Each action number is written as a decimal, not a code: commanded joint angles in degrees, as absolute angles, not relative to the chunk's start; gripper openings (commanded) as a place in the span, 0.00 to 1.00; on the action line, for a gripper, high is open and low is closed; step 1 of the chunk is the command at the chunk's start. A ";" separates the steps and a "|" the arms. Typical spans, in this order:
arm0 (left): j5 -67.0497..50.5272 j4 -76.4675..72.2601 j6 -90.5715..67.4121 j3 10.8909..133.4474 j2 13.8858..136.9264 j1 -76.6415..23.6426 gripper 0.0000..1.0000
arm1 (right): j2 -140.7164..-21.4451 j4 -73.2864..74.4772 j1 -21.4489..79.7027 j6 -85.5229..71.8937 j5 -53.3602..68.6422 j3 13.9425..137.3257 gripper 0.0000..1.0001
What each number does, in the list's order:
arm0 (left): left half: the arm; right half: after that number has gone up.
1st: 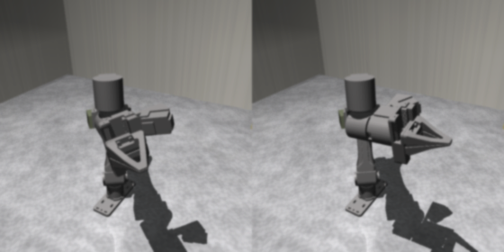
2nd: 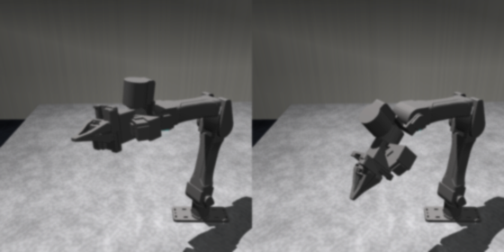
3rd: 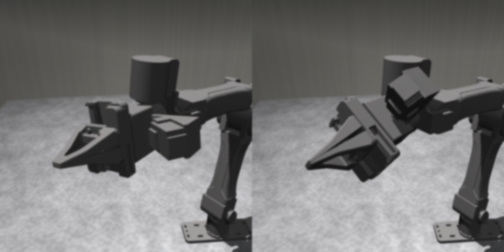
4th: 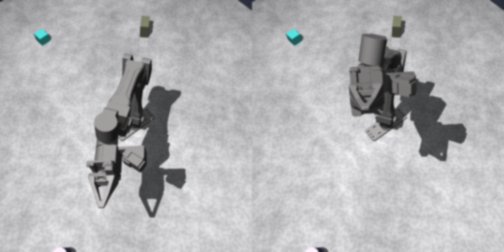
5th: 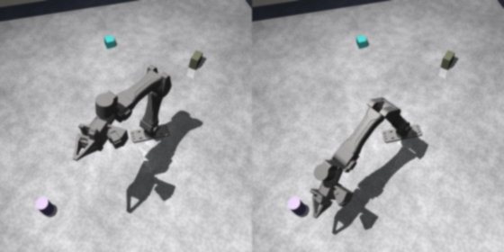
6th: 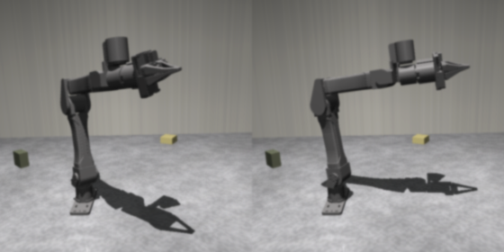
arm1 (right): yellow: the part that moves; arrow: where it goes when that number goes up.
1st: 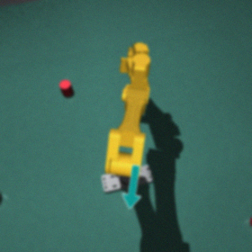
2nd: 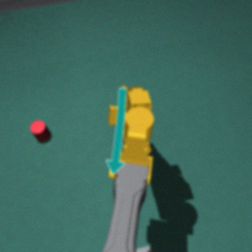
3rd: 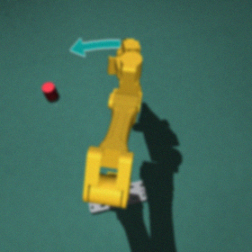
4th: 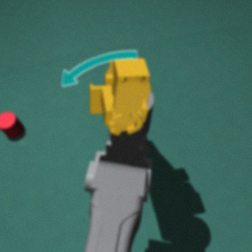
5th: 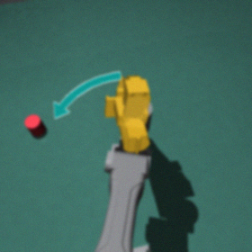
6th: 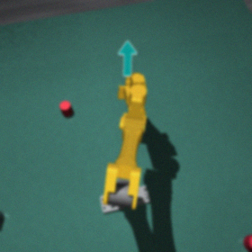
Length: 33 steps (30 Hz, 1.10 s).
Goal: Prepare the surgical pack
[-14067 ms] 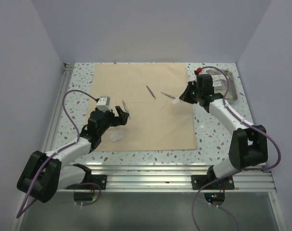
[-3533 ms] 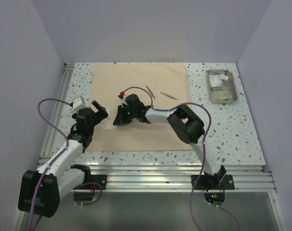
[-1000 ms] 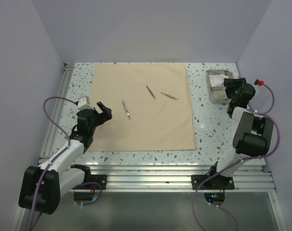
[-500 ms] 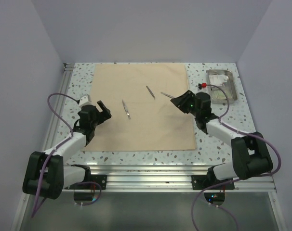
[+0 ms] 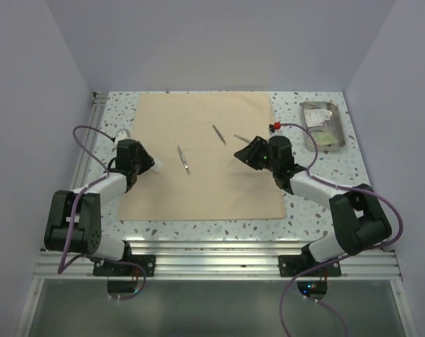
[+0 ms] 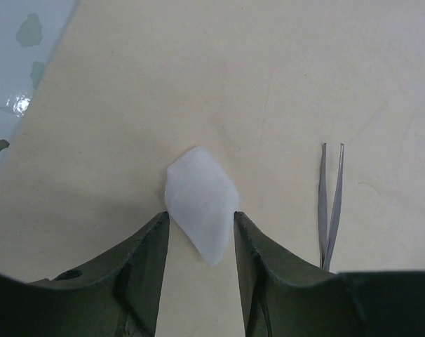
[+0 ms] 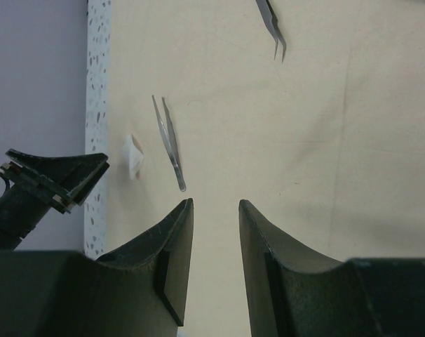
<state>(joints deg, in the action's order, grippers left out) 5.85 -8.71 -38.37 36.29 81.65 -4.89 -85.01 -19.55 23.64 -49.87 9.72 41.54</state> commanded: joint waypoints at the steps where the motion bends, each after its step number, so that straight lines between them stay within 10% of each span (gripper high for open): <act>1: 5.18 -6.68 -38.76 39.90 84.54 -4.48 0.46 | -84.82 -19.16 23.91 -48.25 10.55 44.12 0.36; 13: 8.96 -5.63 -37.53 42.27 91.05 -4.31 0.43 | -84.90 -19.42 23.82 -47.37 11.43 43.59 0.36; 23: 9.93 -5.80 -37.00 43.95 94.04 -4.22 0.00 | -83.94 -18.99 24.17 -47.02 12.57 43.42 0.36; 33: -1.91 -10.64 -36.03 38.85 84.56 -4.31 0.00 | -88.15 -19.84 26.36 -44.47 24.32 47.37 0.39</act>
<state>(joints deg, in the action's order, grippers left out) 4.01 -6.76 -37.21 40.07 89.23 -4.62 -86.32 -17.56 25.19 -46.17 16.91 44.03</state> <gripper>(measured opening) 0.008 0.381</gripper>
